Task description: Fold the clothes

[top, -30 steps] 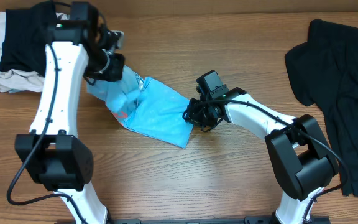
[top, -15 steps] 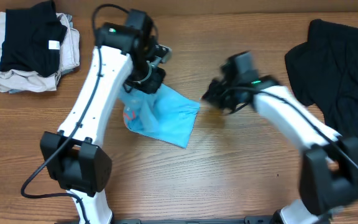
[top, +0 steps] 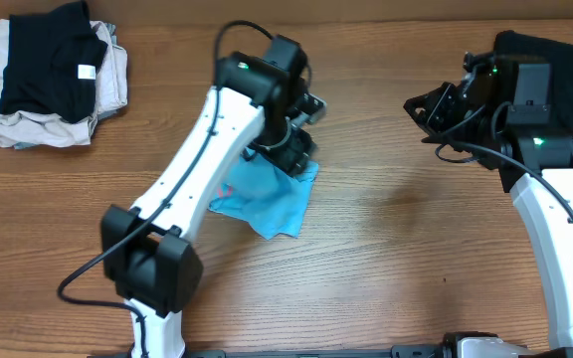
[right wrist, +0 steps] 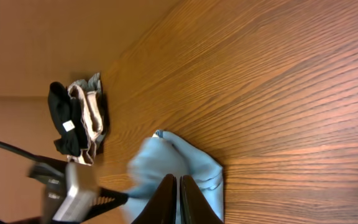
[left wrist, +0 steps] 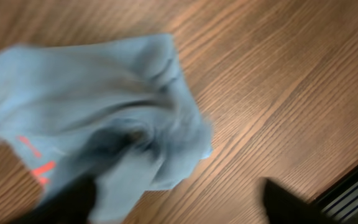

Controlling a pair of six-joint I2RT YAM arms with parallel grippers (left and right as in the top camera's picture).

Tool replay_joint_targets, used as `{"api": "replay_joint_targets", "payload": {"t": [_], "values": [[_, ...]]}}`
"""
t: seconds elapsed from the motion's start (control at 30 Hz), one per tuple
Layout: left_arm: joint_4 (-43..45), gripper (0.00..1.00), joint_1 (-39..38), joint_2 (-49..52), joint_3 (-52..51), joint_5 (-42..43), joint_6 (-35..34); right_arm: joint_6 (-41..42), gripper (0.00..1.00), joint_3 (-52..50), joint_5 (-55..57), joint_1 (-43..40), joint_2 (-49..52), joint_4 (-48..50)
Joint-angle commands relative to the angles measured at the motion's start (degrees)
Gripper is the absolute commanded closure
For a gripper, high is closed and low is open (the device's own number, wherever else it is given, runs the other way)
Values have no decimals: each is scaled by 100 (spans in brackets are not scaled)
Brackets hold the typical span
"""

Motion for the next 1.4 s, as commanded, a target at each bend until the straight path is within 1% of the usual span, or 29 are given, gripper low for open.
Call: {"api": "replay_joint_targets", "payload": {"t": [0.0, 0.13, 0.27, 0.4, 0.43, 0.5, 0.57, 0.63, 0.73, 0.77, 0.87, 0.93, 1.07, 1.23, 1.3, 1.37], "values": [[168, 0, -201, 267, -42, 92, 57, -168, 92, 33, -48, -50, -55, 7], [476, 0, -212, 282, 55, 96, -107, -197, 91, 33, -46, -50, -57, 0], [402, 0, 57, 282, 625, 55, -363, -264, 90, 33, -46, -46, -50, -90], [221, 0, 612, 282, 1517, 48, -839, -518, 87, 28, -39, 122, -28, -269], [201, 0, 892, 282, 1840, 50, -1034, -629, 85, 28, -13, 273, -4, -299], [192, 0, 1209, 282, 2142, 52, -1224, -822, 82, 28, 87, 529, 52, -293], [212, 0, 1532, 282, 2334, 59, -1305, -881, 77, 28, 426, 898, 164, -267], [245, 0, 1805, 282, 2376, 59, -1305, -1106, 67, 31, 675, 1346, 332, -131], [223, 0, 2135, 284, 2350, 50, -1303, -1322, 57, 31, 1327, 2098, 669, 160], [223, 0, 2218, 284, 2323, 50, -1303, -1408, 53, 31, 1611, 2354, 804, 269], [205, 0, 2393, 284, 2295, 52, -1300, -1593, 36, 31, 2494, 3003, 1257, 560], [199, 0, 2448, 284, 2284, 50, -1285, -1646, 31, 31, 2962, 3303, 1582, 752], [195, 0, 2455, 284, 2245, 9, -1281, -1867, 30, 31, 3064, 3582, 2210, 1158], [186, 0, 2452, 286, 2232, 7, -1237, -1864, 32, 31, 3067, 3604, 2645, 1440], [186, 0, 2448, 289, 2229, 9, -1239, -1864, 36, 31, 3069, 3598, 2684, 1497], [186, 0, 2448, 297, 2229, 7, -1237, -1862, 46, 31, 3117, 3593, 2684, 1532]]}}
